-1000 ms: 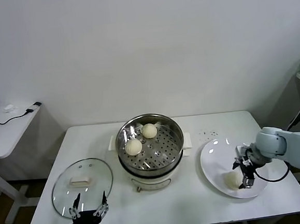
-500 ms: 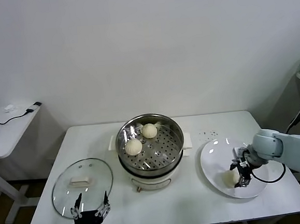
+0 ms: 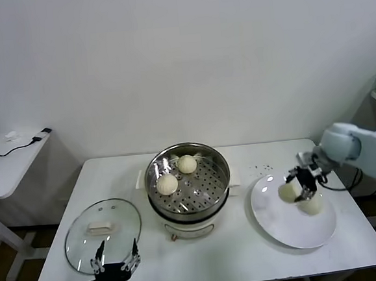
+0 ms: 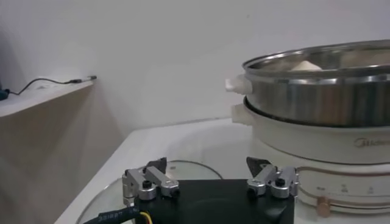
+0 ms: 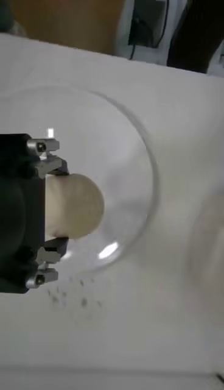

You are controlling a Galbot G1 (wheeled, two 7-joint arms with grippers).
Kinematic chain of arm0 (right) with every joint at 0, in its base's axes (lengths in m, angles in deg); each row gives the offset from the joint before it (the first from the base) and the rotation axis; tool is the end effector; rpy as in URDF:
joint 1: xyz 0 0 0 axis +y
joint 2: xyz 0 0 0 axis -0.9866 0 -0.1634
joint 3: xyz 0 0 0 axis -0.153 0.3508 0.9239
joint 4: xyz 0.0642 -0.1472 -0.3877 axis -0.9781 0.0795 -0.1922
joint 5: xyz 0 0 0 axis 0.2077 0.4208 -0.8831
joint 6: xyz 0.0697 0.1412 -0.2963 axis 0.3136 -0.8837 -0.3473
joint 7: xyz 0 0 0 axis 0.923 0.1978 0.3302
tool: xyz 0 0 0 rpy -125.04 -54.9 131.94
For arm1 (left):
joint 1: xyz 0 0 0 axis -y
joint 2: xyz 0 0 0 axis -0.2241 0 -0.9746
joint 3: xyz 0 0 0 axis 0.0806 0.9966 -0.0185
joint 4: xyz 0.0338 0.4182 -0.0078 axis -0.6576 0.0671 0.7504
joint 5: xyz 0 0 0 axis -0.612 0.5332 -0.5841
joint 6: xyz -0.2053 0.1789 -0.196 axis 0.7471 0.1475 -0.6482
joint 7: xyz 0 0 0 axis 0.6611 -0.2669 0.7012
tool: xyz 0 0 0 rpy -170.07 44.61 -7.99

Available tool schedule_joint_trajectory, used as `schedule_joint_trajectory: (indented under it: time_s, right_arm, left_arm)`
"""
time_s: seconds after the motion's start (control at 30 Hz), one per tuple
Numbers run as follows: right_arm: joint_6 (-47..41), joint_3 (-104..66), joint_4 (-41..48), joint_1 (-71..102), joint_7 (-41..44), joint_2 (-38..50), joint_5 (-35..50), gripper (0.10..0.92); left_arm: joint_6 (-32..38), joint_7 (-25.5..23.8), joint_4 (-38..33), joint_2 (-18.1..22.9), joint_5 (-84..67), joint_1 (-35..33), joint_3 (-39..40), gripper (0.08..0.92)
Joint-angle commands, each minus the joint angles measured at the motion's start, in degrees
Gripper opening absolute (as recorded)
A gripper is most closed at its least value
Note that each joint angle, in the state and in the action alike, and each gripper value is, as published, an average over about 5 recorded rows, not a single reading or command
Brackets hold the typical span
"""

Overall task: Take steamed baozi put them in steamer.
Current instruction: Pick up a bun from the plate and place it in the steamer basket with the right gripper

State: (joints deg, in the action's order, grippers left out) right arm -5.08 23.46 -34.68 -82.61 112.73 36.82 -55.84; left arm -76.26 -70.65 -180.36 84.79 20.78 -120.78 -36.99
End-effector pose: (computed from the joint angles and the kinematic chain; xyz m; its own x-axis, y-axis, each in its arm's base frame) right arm 0.5243 -0.2321 -0.0871 -0.1438 -0.2190 0.9651 -0.9577 -0.2147 -0.1914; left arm 0.0357 0.0084 -0.3834 -0.9540 -0.1024 0.2816 -0.0620 0.9869 0.1490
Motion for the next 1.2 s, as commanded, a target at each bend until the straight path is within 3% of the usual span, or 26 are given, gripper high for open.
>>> schedule_joint_trajectory:
  time_s: [0.03,0.23,0.5,0.77,1.2]
  right_arm:
    - [15.4,4.2,1.5,-22.2,7.6,-10.6,8.1,0.662]
    - [22.4,4.5,-4.3,-28.6,5.9,-22.7,6.0,0.662]
    - [27.7,7.4,-10.5,-19.5,-2.6,-33.0,-4.5,0.662]
    - [29.9,9.8,-4.9,-9.6,-9.6,-38.4,-14.1,0.662]
    - [31.6,9.8,3.8,-2.1,-10.7,-43.1,-17.0,0.662]
  left_arm:
    - [-0.1,-0.1,-0.4,-0.4,0.1,-0.2,0.2,0.823]
    - [-0.2,-0.1,-1.1,-0.8,0.0,-0.5,-0.1,0.823]
    - [0.0,0.1,-1.9,-0.7,-0.1,-1.2,-0.3,0.823]
    - [-0.1,0.2,-2.2,-0.2,-0.1,-1.3,-0.5,0.823]
    - [-0.2,0.2,-2.0,0.5,0.0,-1.0,-0.5,0.823]
